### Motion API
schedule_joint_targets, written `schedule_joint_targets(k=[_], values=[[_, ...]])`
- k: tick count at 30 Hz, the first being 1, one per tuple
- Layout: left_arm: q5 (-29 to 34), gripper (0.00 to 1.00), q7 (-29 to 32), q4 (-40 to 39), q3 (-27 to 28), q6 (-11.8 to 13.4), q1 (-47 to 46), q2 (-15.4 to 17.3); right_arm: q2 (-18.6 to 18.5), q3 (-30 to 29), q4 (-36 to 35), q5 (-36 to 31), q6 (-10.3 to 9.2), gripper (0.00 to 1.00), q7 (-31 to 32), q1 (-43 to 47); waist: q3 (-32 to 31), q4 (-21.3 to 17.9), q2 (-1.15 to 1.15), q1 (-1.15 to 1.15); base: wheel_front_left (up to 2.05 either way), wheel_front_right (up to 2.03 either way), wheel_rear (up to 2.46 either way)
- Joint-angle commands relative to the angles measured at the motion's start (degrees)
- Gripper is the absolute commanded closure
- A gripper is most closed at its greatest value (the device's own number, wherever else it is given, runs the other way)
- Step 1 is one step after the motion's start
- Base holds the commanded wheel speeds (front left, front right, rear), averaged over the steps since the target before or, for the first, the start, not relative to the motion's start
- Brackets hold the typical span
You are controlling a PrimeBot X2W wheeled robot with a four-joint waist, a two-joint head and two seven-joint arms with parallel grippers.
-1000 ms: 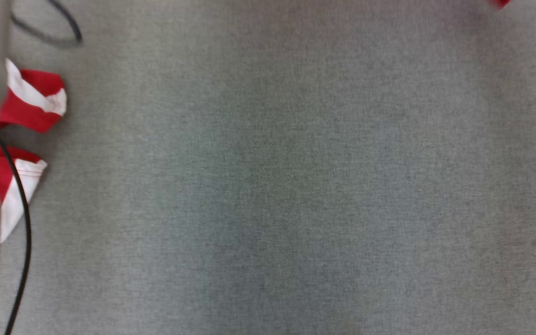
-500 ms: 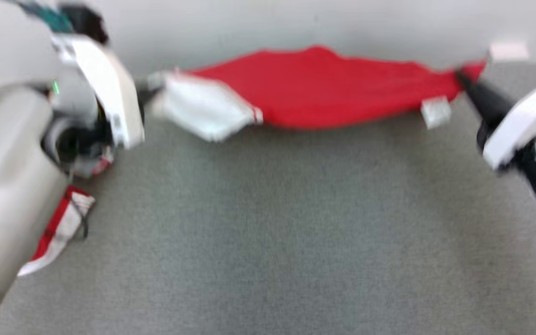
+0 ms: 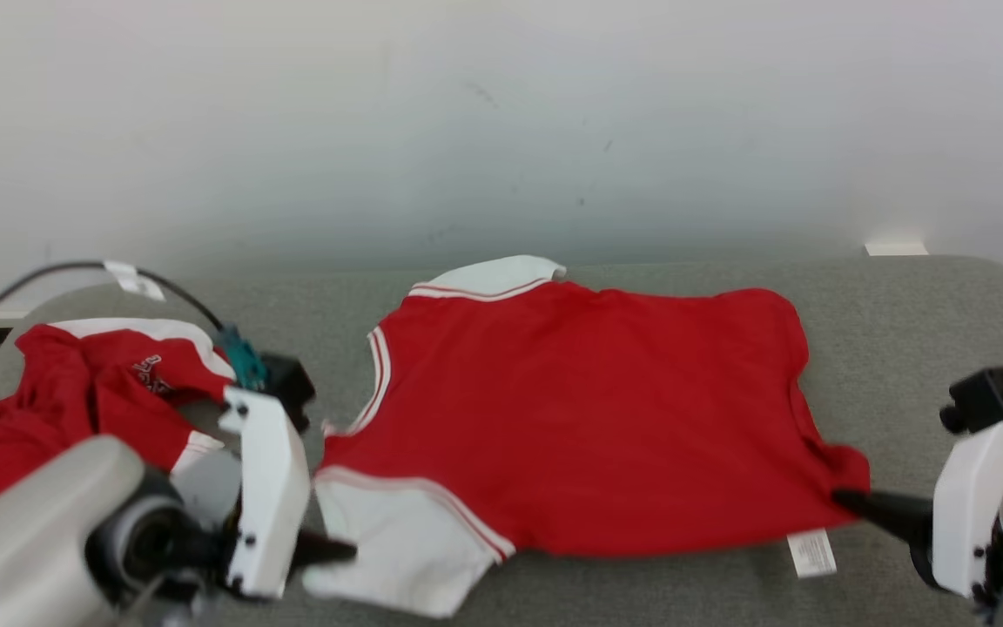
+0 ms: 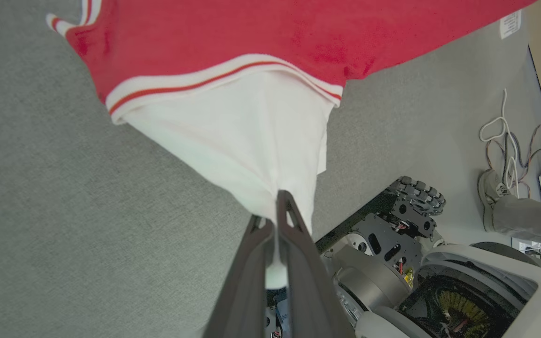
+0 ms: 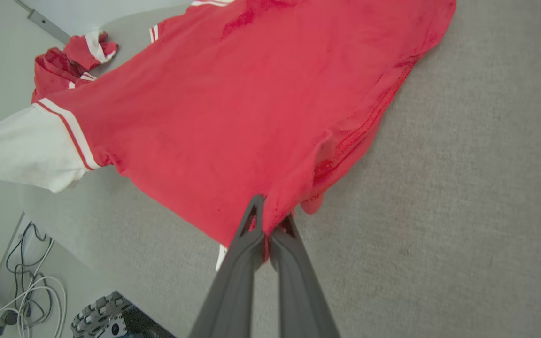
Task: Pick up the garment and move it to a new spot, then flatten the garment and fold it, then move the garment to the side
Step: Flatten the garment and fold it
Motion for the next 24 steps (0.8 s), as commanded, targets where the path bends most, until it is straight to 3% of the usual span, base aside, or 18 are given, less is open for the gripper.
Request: schedule_joint_targets(k=[1,7,13,18,24], values=[[-1.20,1.00,1.47,-4.66,-0.76,1.65,2.84,1.87,-2.17,0.97,-1.69,1.17,0.01,1.00,1.92,2.18,-0.26,-0.39,0.00,0.03,0.00,0.00,0.00],[-5.04,1.00,4.27,-18.00,-2.05,7.46,9.26,7.52,-10.11,3.60,-9.88,5.60,0.01,1.00,10.17,7.01,-0.28,-1.09,0.00,0.03,0.00,0.00,0.00],[-8.52,1.00,6.03,-25.27,-2.22,11.19,12.79,11.61,-16.14,4.24,-16.39,8.66,0.01,1.00,12.51,8.86,0.34,-1.83,0.00,0.03,0.00,0.00,0.00],[-10.78,1.00,5.63,-25.87,-0.39,12.30,11.94,11.34,-17.06,4.41,-17.68,9.85,0.01,1.00,13.46,6.60,1.73,-2.49,0.00,0.03,0.00,0.00,0.00],[-12.21,1.00,6.19,-20.27,1.84,11.71,8.08,8.53,-14.41,3.87,-15.01,11.50,0.01,1.00,14.45,2.58,3.94,-2.85,0.00,0.03,0.00,0.00,0.00]])
